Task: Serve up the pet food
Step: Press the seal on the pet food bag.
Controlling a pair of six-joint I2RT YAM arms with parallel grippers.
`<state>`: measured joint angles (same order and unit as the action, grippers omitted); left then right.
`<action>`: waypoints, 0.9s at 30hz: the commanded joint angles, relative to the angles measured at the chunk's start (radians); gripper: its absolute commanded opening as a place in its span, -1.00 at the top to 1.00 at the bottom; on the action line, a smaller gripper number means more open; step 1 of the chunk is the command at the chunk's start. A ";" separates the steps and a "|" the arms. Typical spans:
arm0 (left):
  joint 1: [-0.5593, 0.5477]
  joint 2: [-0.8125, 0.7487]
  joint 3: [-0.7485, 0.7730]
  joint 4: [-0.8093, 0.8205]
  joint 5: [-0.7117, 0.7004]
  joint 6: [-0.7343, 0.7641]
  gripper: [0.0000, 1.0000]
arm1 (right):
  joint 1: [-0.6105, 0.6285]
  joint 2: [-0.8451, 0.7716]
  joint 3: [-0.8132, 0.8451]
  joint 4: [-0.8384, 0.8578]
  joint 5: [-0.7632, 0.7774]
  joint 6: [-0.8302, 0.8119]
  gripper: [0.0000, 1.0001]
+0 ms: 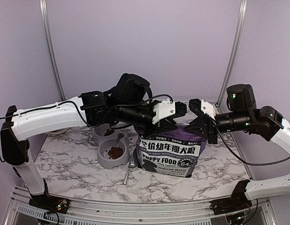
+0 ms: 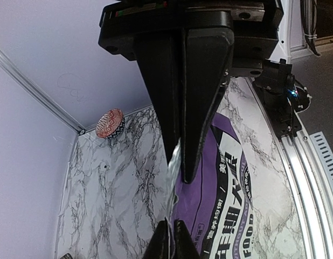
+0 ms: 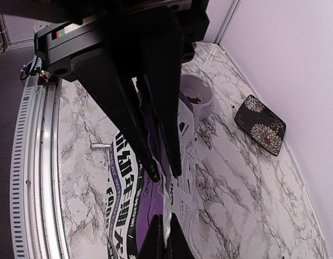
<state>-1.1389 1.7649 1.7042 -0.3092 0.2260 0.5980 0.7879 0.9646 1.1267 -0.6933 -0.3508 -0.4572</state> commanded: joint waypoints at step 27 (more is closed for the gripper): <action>-0.010 -0.070 -0.049 0.052 -0.090 0.002 0.21 | 0.011 -0.040 0.005 0.078 0.013 0.022 0.26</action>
<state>-1.1477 1.7325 1.6444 -0.2806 0.1471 0.6125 0.7937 0.9535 1.1137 -0.6884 -0.3523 -0.4404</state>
